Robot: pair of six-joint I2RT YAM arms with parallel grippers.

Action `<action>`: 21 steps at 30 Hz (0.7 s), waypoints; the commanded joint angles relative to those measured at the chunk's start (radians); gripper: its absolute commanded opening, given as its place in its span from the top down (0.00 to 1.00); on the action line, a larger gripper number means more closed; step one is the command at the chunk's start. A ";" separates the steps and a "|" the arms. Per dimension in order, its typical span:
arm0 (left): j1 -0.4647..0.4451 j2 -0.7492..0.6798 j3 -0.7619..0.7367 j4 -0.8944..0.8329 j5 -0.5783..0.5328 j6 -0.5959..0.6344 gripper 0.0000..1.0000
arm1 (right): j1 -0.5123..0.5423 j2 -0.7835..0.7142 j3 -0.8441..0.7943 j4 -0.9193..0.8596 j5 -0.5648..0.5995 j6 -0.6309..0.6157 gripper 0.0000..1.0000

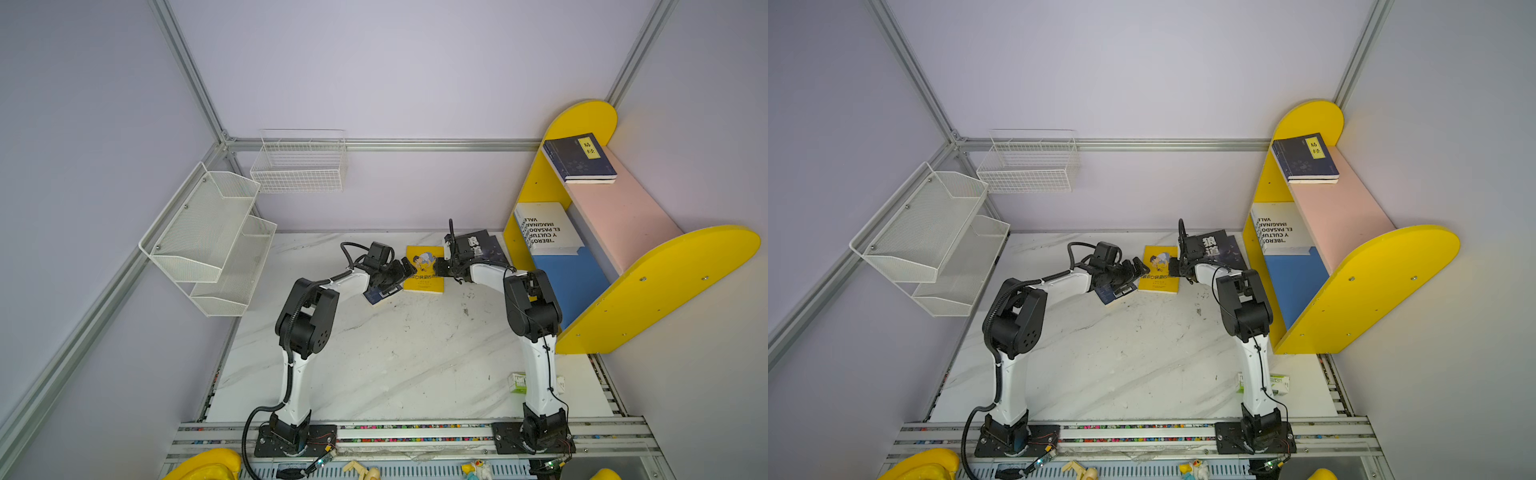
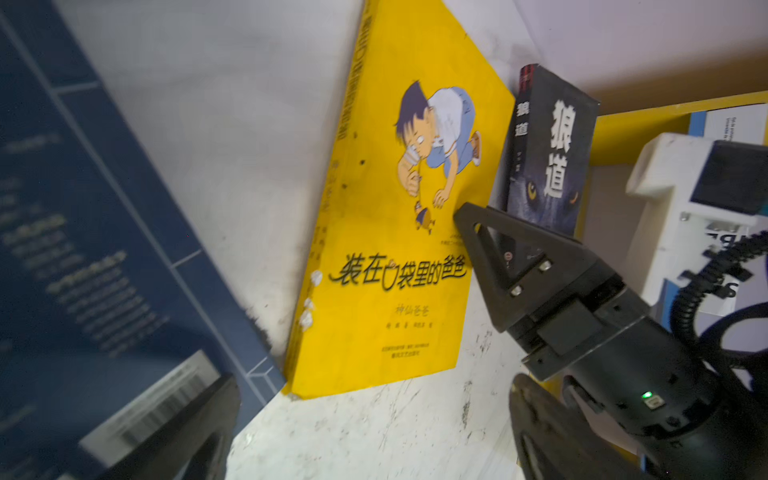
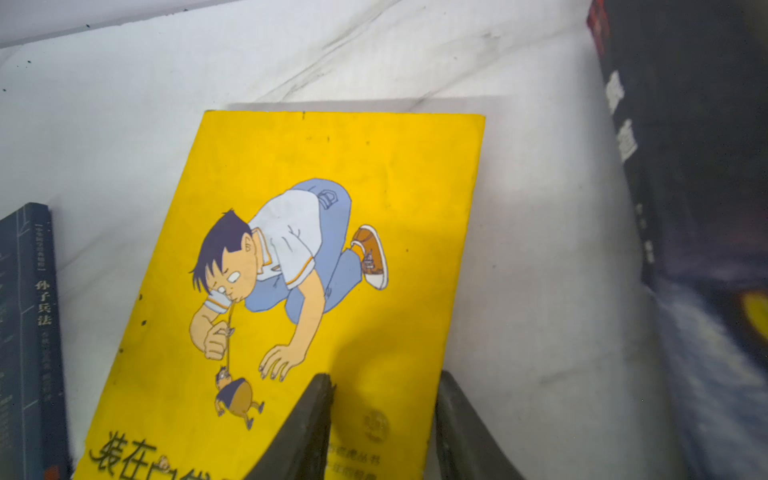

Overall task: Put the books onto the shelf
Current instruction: 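Grip the yellow cartoon book with the right gripper while the left gripper pushes it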

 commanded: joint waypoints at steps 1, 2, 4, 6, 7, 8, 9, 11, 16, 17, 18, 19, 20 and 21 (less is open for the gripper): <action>0.009 0.039 0.127 -0.066 -0.007 0.080 0.00 | 0.026 0.047 -0.049 -0.126 -0.027 -0.042 0.58; 0.010 0.049 0.139 -0.073 -0.007 0.093 0.00 | 0.037 0.047 -0.050 -0.121 -0.023 -0.043 0.58; 0.011 0.060 0.152 -0.069 0.001 0.108 0.00 | 0.057 0.051 -0.043 -0.119 -0.025 -0.049 0.58; 0.013 0.073 0.170 -0.078 -0.004 0.133 0.00 | 0.077 0.058 -0.034 -0.117 -0.028 -0.053 0.59; 0.013 0.084 0.186 -0.093 -0.012 0.149 0.00 | 0.085 0.061 -0.029 -0.119 -0.033 -0.054 0.59; 0.014 0.101 0.210 -0.125 -0.029 0.163 0.00 | 0.095 0.061 -0.026 -0.119 -0.034 -0.055 0.59; 0.016 0.119 0.235 -0.156 -0.037 0.174 0.00 | 0.100 0.060 -0.028 -0.116 -0.031 -0.052 0.59; 0.017 0.157 0.279 -0.215 -0.042 0.185 0.00 | 0.103 0.059 -0.039 -0.106 -0.040 -0.037 0.59; 0.013 0.191 0.274 -0.234 0.024 0.169 0.01 | 0.103 0.053 -0.067 -0.086 -0.073 -0.019 0.60; 0.013 0.188 0.261 -0.212 0.067 0.159 0.01 | 0.103 0.055 -0.068 -0.083 -0.079 -0.013 0.60; 0.013 0.182 0.241 -0.175 0.104 0.145 0.01 | 0.103 0.056 -0.069 -0.079 -0.080 -0.006 0.60; 0.014 0.169 0.212 -0.110 0.165 0.120 0.01 | 0.103 0.059 -0.070 -0.075 -0.087 0.000 0.60; 0.016 0.157 0.180 -0.031 0.229 0.081 0.02 | 0.103 0.061 -0.071 -0.067 -0.099 0.008 0.60; 0.017 0.145 0.152 0.055 0.281 0.038 0.02 | 0.103 0.066 -0.072 -0.062 -0.109 0.017 0.60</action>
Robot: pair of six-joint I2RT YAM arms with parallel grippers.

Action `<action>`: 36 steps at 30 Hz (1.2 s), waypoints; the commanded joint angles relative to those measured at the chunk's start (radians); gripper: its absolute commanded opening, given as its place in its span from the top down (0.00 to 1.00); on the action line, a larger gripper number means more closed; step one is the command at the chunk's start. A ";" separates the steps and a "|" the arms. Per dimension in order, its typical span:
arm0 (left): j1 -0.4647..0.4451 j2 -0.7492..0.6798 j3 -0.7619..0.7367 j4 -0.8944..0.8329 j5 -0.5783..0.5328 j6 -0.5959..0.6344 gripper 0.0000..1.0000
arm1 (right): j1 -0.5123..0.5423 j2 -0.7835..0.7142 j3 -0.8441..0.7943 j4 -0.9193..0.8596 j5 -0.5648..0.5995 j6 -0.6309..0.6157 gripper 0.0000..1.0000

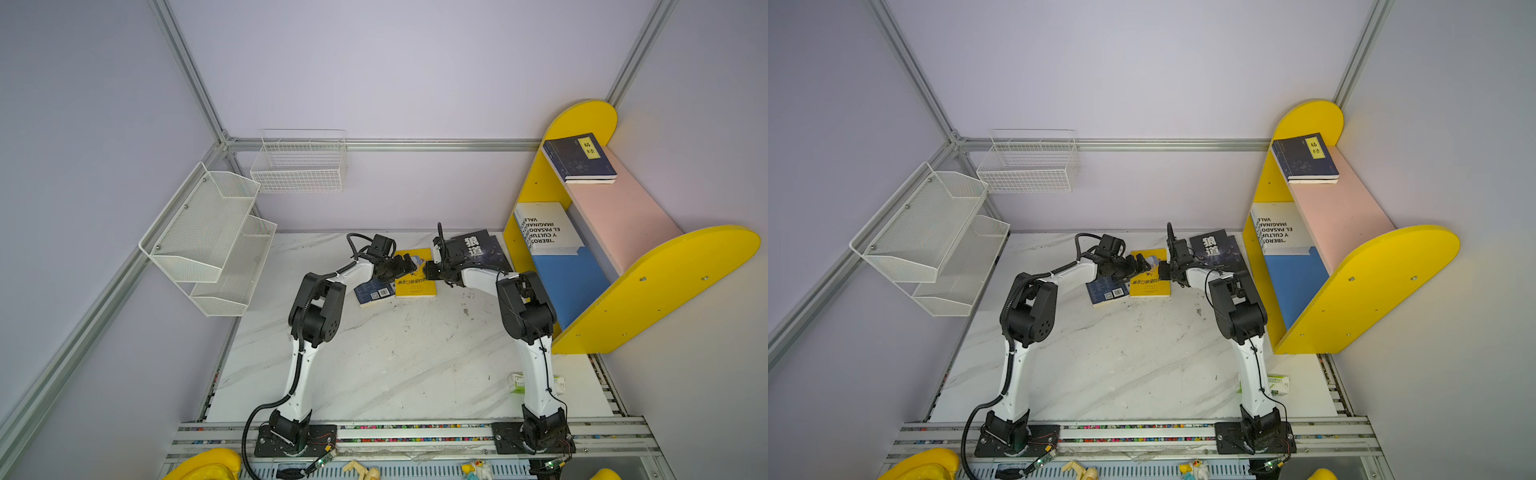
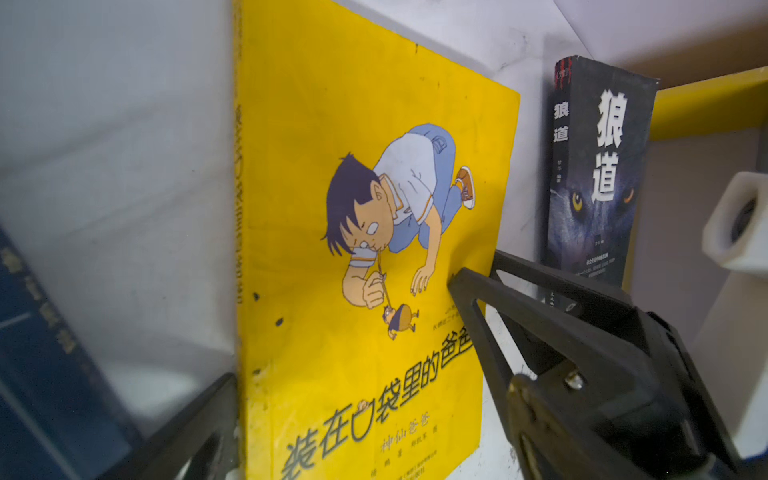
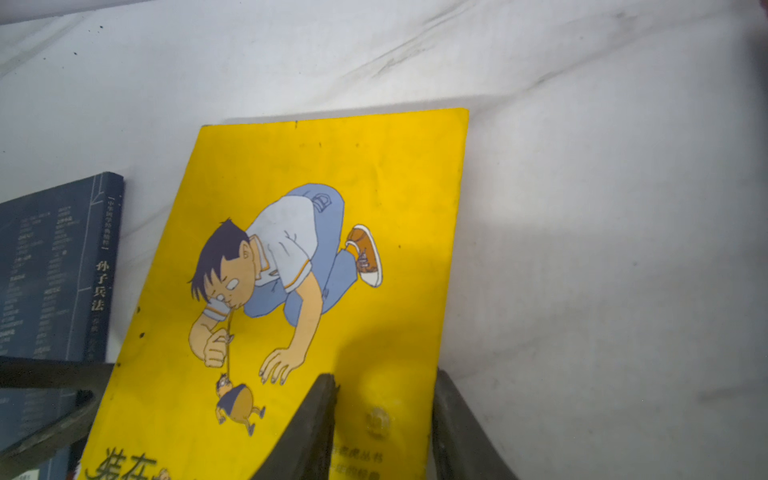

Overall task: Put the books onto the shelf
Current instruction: 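Grip the yellow cartoon book with the right gripper while the left gripper pushes it, then lift the yellow cartoon book upright with the right gripper while the left gripper draws back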

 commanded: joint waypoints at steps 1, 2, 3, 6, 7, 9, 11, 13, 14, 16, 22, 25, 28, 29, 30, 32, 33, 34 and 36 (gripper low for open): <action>-0.010 -0.017 -0.087 0.303 0.284 -0.141 0.02 | 0.029 0.071 -0.051 -0.109 -0.105 0.022 0.60; -0.009 -0.026 -0.111 0.402 0.327 -0.208 0.02 | 0.030 0.077 -0.053 -0.103 -0.115 0.029 0.60; -0.009 -0.033 -0.131 0.501 0.361 -0.288 0.03 | 0.030 0.083 -0.055 -0.095 -0.125 0.037 0.60; -0.009 -0.063 -0.158 0.674 0.394 -0.424 0.04 | 0.031 0.097 -0.058 -0.093 -0.135 0.044 0.61; -0.009 -0.078 -0.164 0.689 0.391 -0.445 0.04 | 0.031 0.099 -0.061 -0.093 -0.134 0.044 0.61; -0.009 -0.102 -0.173 0.688 0.384 -0.456 0.04 | 0.032 0.100 -0.064 -0.094 -0.133 0.041 0.61; -0.007 -0.118 -0.194 0.712 0.380 -0.486 0.05 | 0.030 0.102 -0.062 -0.096 -0.132 0.036 0.61; -0.003 -0.130 -0.223 0.736 0.364 -0.524 0.07 | 0.030 0.103 -0.061 -0.095 -0.132 0.034 0.61; -0.002 -0.135 -0.231 0.713 0.350 -0.521 0.09 | 0.030 0.104 -0.061 -0.094 -0.133 0.035 0.61; 0.000 -0.152 -0.245 0.639 0.311 -0.487 0.12 | 0.030 0.106 -0.060 -0.092 -0.134 0.035 0.61; 0.003 -0.188 -0.258 0.453 0.245 -0.392 0.35 | 0.031 0.104 -0.066 -0.094 -0.124 0.034 0.61; 0.003 -0.204 -0.277 0.440 0.232 -0.383 0.52 | 0.030 0.098 -0.073 -0.092 -0.113 0.040 0.61; 0.003 -0.210 -0.278 0.417 0.230 -0.373 0.67 | 0.030 0.089 -0.073 -0.086 -0.112 0.052 0.61; 0.003 -0.209 -0.278 0.411 0.230 -0.372 0.71 | 0.030 0.084 -0.074 -0.082 -0.109 0.058 0.61; 0.003 -0.211 -0.277 0.400 0.230 -0.368 0.75 | 0.030 0.077 -0.072 -0.080 -0.106 0.067 0.60; 0.003 -0.217 -0.274 0.376 0.224 -0.355 0.82 | 0.027 0.055 -0.067 -0.065 -0.099 0.105 0.55; 0.003 -0.222 -0.273 0.368 0.220 -0.348 0.84 | 0.022 0.038 -0.067 -0.048 -0.096 0.135 0.49; 0.003 -0.226 -0.272 0.363 0.217 -0.344 0.86 | 0.015 0.018 -0.071 -0.024 -0.091 0.169 0.41; 0.003 -0.236 -0.265 0.343 0.214 -0.336 0.88 | 0.001 -0.028 -0.070 0.002 -0.087 0.250 0.32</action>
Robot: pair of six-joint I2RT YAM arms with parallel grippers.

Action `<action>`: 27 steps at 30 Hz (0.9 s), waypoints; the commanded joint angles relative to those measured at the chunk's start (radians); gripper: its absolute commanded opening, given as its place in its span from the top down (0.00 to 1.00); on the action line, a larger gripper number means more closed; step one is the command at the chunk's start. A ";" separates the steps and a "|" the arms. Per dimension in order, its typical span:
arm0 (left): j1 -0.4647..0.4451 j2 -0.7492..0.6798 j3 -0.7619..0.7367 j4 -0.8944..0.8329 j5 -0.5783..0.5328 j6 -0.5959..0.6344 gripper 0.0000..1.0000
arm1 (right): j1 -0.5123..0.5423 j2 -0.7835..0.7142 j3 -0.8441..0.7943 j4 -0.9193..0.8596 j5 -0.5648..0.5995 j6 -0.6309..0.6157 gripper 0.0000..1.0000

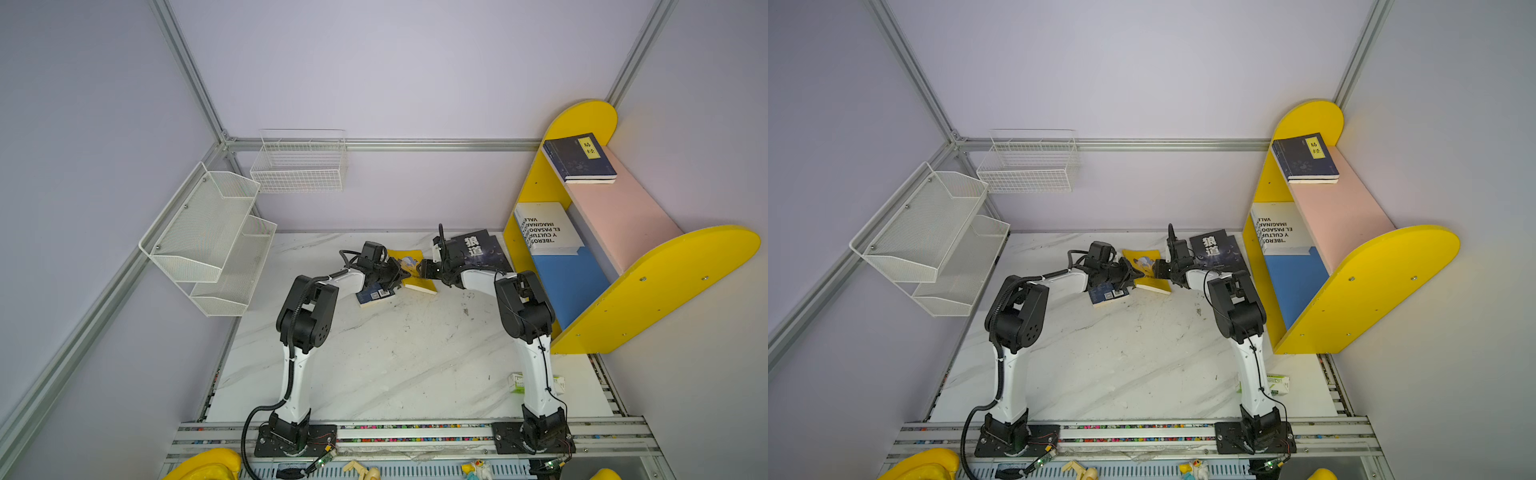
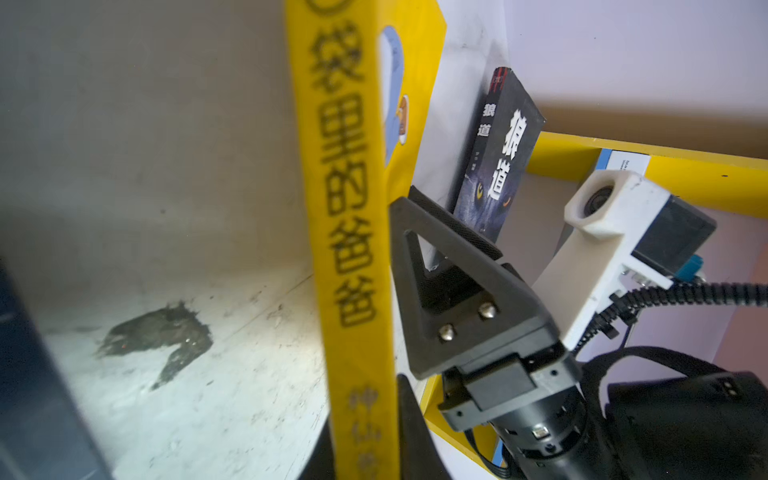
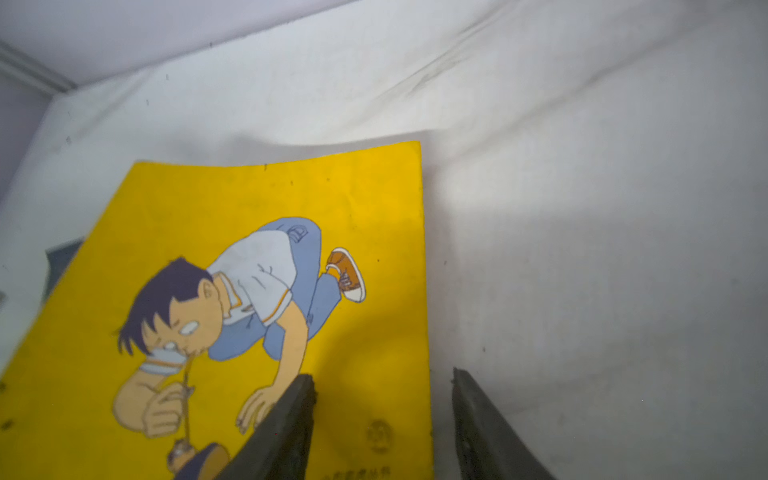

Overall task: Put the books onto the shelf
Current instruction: 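Lift the yellow cartoon book upright with the right gripper while the left gripper draws back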

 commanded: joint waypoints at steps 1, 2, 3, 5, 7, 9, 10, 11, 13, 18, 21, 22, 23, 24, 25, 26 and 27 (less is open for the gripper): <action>-0.013 -0.113 0.002 0.059 0.029 0.060 0.89 | -0.006 -0.061 -0.046 -0.090 0.001 0.152 0.28; -0.012 -0.117 0.013 0.044 0.026 0.067 0.89 | -0.013 -0.096 -0.056 -0.074 -0.003 0.194 0.26; -0.011 -0.121 0.025 0.030 0.023 0.075 0.89 | -0.023 -0.143 -0.080 -0.042 -0.013 0.246 0.23; -0.006 -0.131 0.054 0.026 0.018 0.078 0.90 | -0.038 -0.243 -0.145 0.030 -0.037 0.341 0.19; 0.006 -0.132 0.103 0.024 0.015 0.077 0.90 | -0.059 -0.340 -0.218 0.105 -0.072 0.444 0.16; 0.018 -0.126 0.168 0.022 0.016 0.074 0.90 | -0.075 -0.417 -0.288 0.191 -0.115 0.537 0.14; 0.023 -0.120 0.210 0.015 0.016 0.074 0.90 | -0.078 -0.451 -0.326 0.252 -0.147 0.587 0.13; 0.028 -0.112 0.248 0.007 0.015 0.073 0.91 | -0.078 -0.472 -0.356 0.310 -0.173 0.630 0.13; 0.036 -0.098 0.328 -0.002 0.005 0.071 0.92 | -0.074 -0.500 -0.416 0.449 -0.230 0.757 0.13; 0.040 -0.079 0.430 0.048 -0.052 0.036 0.92 | -0.027 -0.506 -0.514 0.715 -0.241 0.980 0.14; 0.041 -0.080 0.424 0.119 -0.088 -0.016 0.92 | 0.008 -0.493 -0.509 0.790 -0.215 1.027 0.16; 0.040 -0.082 0.419 0.139 -0.097 -0.031 0.92 | 0.018 -0.483 -0.502 0.826 -0.205 1.035 0.18; 0.040 -0.082 0.413 0.154 -0.101 -0.044 0.92 | 0.026 -0.474 -0.491 0.848 -0.198 1.039 0.19; 0.040 -0.083 0.406 0.169 -0.104 -0.058 0.92 | 0.035 -0.461 -0.478 0.868 -0.189 1.044 0.20; 0.040 -0.087 0.396 0.186 -0.107 -0.071 0.92 | 0.044 -0.447 -0.468 0.901 -0.179 1.048 0.21; 0.040 -0.092 0.385 0.200 -0.111 -0.081 0.92 | 0.049 -0.434 -0.459 0.927 -0.169 1.057 0.23; 0.039 -0.096 0.374 0.209 -0.114 -0.091 0.92 | 0.054 -0.416 -0.450 0.958 -0.158 1.070 0.24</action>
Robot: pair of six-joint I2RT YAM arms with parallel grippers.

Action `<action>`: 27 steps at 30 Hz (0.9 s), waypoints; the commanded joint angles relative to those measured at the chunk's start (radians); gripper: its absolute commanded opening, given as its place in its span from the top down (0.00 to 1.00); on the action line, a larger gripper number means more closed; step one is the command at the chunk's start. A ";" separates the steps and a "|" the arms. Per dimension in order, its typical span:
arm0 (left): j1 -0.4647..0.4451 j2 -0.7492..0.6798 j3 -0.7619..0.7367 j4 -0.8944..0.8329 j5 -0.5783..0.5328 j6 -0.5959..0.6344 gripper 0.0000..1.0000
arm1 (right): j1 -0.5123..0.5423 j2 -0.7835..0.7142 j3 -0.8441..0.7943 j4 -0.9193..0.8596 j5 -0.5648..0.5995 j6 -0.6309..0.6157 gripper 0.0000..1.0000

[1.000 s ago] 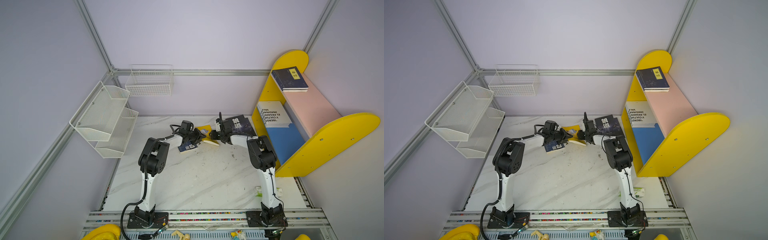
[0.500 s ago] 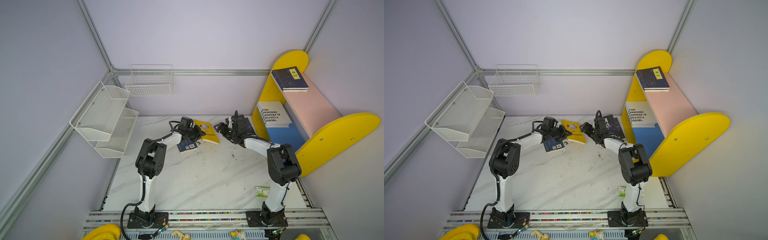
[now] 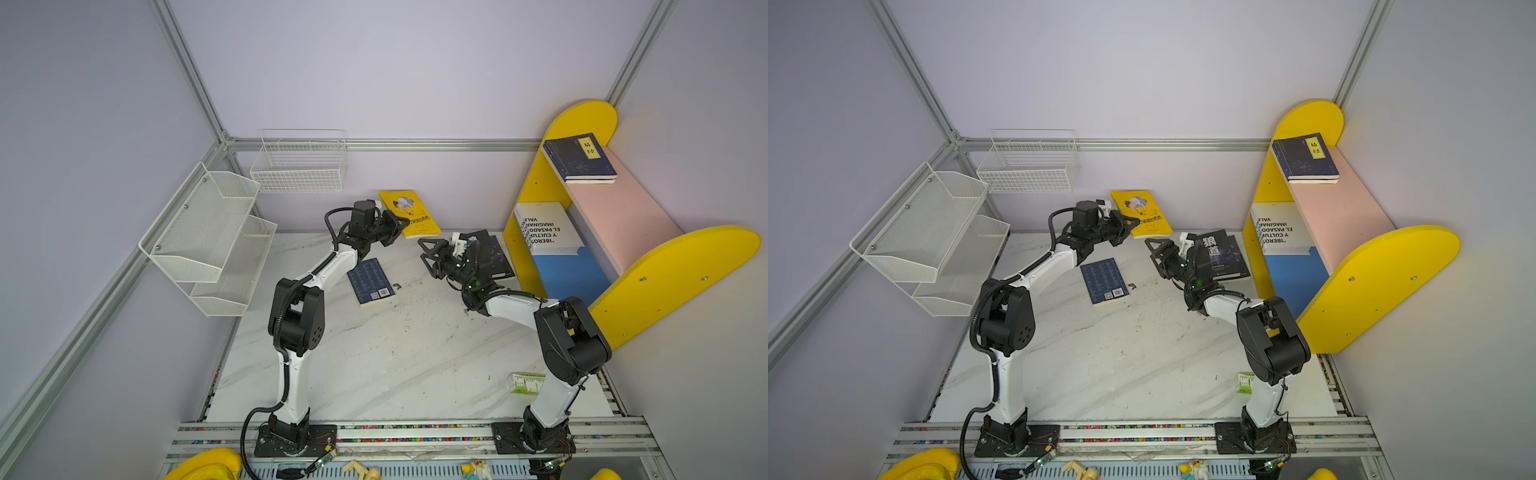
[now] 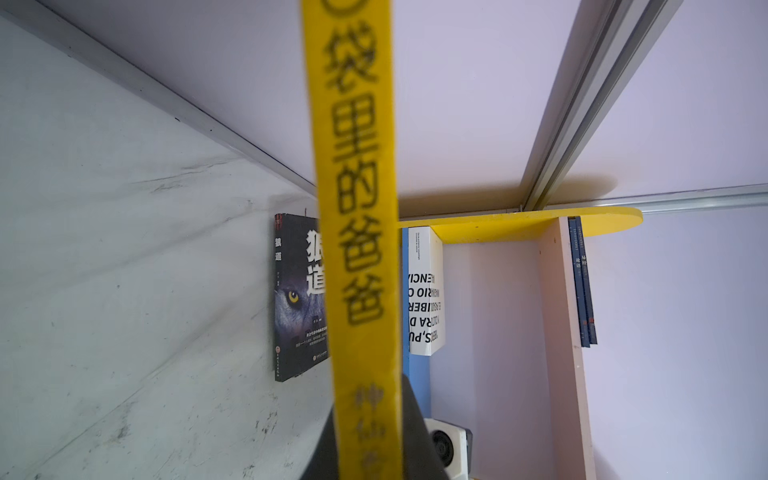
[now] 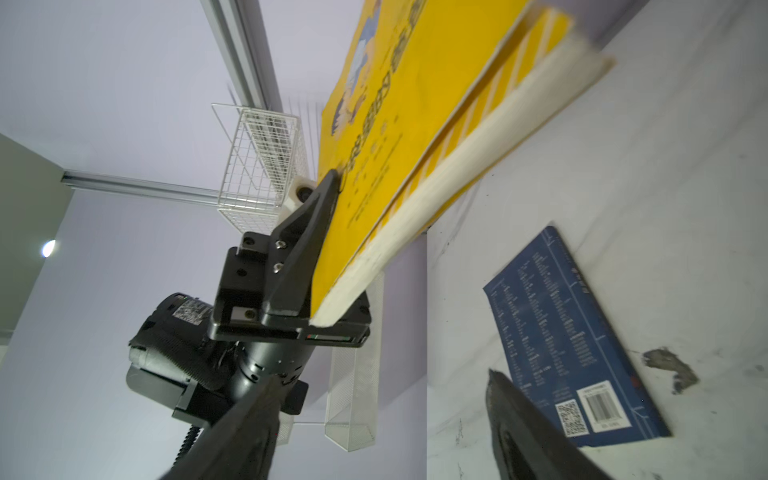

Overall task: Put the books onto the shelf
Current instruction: 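Lift the yellow cartoon book upright with the right gripper while the left gripper draws back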

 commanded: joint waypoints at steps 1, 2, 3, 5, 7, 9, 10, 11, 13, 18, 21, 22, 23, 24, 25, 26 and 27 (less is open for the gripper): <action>-0.002 -0.047 0.033 0.168 -0.016 -0.051 0.92 | 0.018 0.047 0.045 0.216 0.045 0.100 0.26; -0.001 -0.055 0.021 0.177 -0.018 -0.058 0.92 | 0.020 0.063 0.054 0.239 0.053 0.113 0.28; -0.003 -0.062 0.007 0.187 -0.023 -0.064 0.92 | 0.022 0.082 0.062 0.267 0.061 0.126 0.30; -0.003 -0.075 -0.017 0.207 -0.025 -0.073 0.92 | 0.025 0.112 0.084 0.288 0.072 0.138 0.36; -0.003 -0.086 -0.036 0.211 -0.027 -0.074 0.92 | 0.030 0.130 0.102 0.276 0.086 0.129 0.42; -0.003 -0.094 -0.049 0.215 -0.027 -0.077 0.92 | 0.031 0.143 0.125 0.267 0.094 0.116 0.46; -0.005 -0.095 -0.054 0.221 -0.027 -0.078 0.92 | 0.032 0.146 0.132 0.267 0.100 0.114 0.48; -0.004 -0.096 -0.058 0.225 -0.024 -0.080 0.92 | 0.033 0.150 0.139 0.269 0.104 0.114 0.48; -0.006 -0.096 -0.060 0.228 -0.020 -0.081 0.92 | 0.034 0.162 0.166 0.268 0.101 0.113 0.49; -0.010 -0.097 -0.059 0.238 -0.024 -0.081 0.92 | 0.045 0.183 0.234 0.198 0.080 0.089 0.49; -0.011 -0.096 -0.056 0.247 -0.029 -0.084 0.92 | 0.050 0.197 0.256 0.143 0.072 0.092 0.55; -0.010 -0.097 -0.055 0.250 -0.032 -0.084 0.92 | 0.050 0.201 0.256 0.134 0.073 0.099 0.56; -0.011 -0.097 -0.055 0.253 -0.034 -0.084 0.92 | 0.052 0.204 0.257 0.133 0.070 0.104 0.56; -0.011 -0.098 -0.054 0.254 -0.035 -0.085 0.92 | 0.053 0.206 0.257 0.132 0.071 0.108 0.56; -0.012 -0.100 -0.051 0.257 -0.035 -0.085 0.92 | 0.054 0.211 0.257 0.134 0.073 0.113 0.56; -0.012 -0.100 -0.051 0.256 -0.034 -0.085 0.92 | 0.053 0.217 0.261 0.134 0.069 0.116 0.56; -0.014 -0.101 -0.051 0.257 -0.037 -0.086 0.92 | 0.053 0.222 0.268 0.134 0.066 0.117 0.56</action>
